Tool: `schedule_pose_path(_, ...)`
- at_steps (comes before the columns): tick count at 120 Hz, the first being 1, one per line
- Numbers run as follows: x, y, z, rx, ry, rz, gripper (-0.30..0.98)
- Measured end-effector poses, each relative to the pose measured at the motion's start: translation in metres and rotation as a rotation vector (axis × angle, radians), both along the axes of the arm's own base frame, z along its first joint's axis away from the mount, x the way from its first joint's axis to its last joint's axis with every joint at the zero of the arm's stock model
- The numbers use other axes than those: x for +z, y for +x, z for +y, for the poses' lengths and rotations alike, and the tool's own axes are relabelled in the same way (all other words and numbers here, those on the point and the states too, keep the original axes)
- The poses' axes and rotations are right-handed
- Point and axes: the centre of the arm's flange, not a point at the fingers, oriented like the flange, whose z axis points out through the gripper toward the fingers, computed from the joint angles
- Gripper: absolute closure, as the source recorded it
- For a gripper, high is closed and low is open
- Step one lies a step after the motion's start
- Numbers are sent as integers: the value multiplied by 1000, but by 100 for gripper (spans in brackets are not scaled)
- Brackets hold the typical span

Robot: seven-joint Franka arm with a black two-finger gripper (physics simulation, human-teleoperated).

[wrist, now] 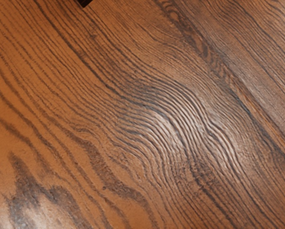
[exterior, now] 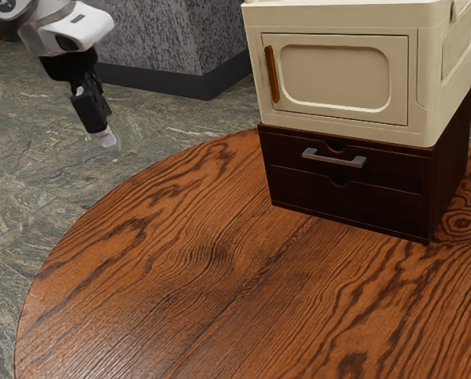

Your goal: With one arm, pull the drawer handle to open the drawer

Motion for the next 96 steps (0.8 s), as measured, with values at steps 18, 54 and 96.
schedule_pose_path(18,-6,8,-11,-45,12,13,0)
schedule_pose_path(54,-13,5,-22,-122,3,34,0)
schedule_pose_path(96,-16,-37,-92,-666,159,25,0)
